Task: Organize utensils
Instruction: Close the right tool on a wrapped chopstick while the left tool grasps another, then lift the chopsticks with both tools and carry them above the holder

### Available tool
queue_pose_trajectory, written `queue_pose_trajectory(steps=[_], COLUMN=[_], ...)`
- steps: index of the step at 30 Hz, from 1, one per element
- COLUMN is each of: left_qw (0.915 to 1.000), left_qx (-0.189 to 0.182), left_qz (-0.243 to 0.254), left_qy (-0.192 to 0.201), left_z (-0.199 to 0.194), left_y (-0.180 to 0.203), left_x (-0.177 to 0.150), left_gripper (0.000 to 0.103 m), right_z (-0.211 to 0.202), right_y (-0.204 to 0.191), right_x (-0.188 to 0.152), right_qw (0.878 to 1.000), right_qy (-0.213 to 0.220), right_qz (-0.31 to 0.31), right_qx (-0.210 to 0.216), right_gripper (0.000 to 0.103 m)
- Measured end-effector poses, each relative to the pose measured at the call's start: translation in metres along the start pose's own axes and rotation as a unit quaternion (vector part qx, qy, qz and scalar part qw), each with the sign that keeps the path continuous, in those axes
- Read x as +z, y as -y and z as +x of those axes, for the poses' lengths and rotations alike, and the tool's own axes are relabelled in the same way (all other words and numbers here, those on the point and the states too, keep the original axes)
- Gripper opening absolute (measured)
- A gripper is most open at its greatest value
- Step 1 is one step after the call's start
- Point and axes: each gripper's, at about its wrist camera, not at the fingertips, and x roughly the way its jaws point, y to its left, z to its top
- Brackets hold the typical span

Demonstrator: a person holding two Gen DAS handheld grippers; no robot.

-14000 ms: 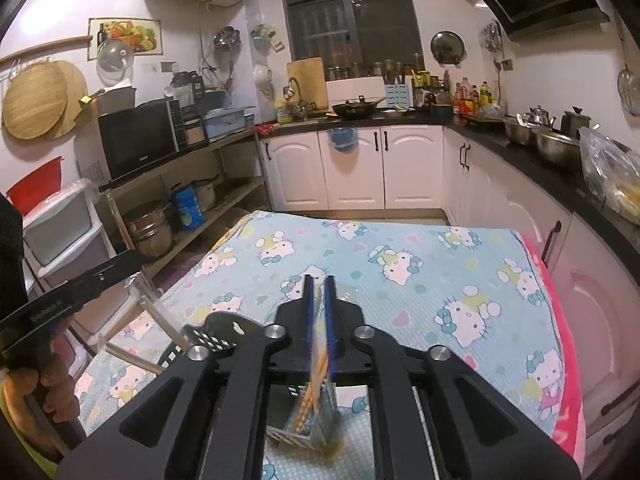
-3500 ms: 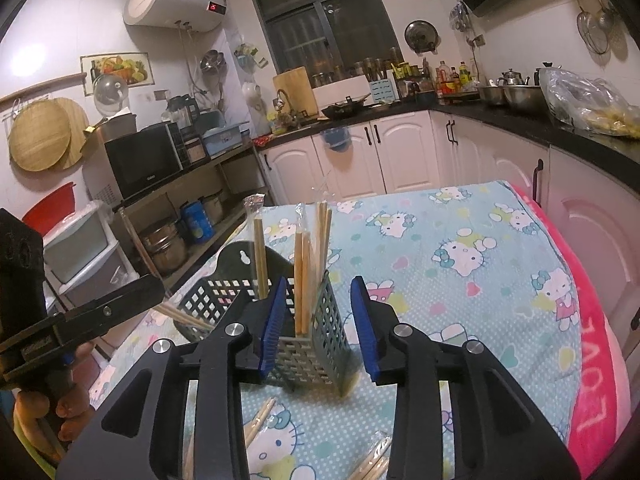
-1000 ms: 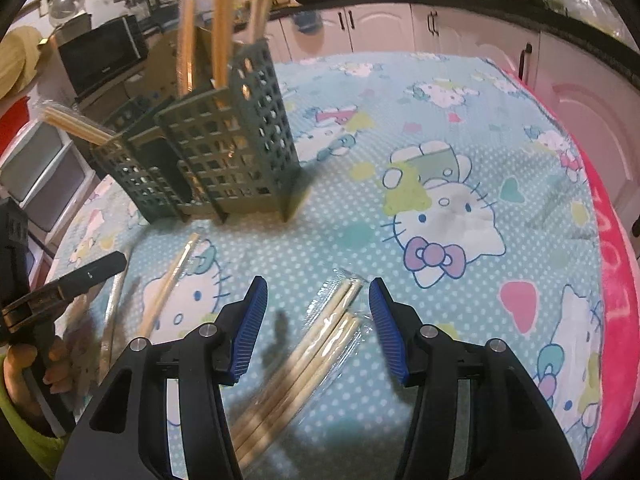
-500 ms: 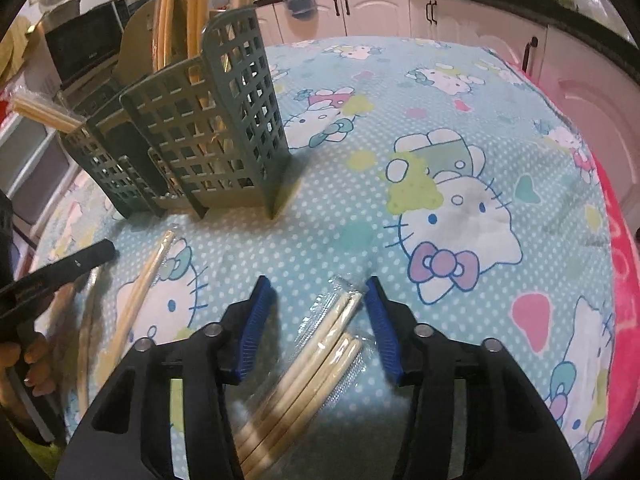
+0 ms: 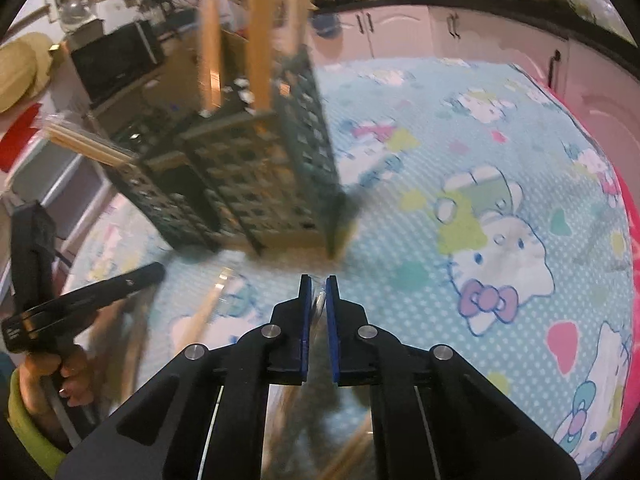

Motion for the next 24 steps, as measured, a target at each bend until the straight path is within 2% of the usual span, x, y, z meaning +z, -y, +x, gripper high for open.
queue_pose_trajectory(steps=[8,16,24], left_qw=[0.9979,0.9903,0.9831], left_qx=[-0.024,-0.044,-0.054], left_qz=[0.031,0.067,0.087], left_qy=[0.051,0.114,0.152], left_z=[-0.037,-0.085,-0.115], left_y=[0.024,0.055,0.078], left_x=[0.003,0.011,0.021], left_gripper=[0.002,0.001,0.001], right_z=[-0.031,-0.070,-0.109], right_y=[-0.025,-0.050,-0.066], right_x=[0.007,0.017,0.029], right_qw=[0.999,0.994,0.986], right_qy=[0.032,0.081,0.136], right_qz=[-0.021,-0.046,-0.068], right_qx=[0.029,0.055,0.067], right_gripper=[0.006,0.005,0.004])
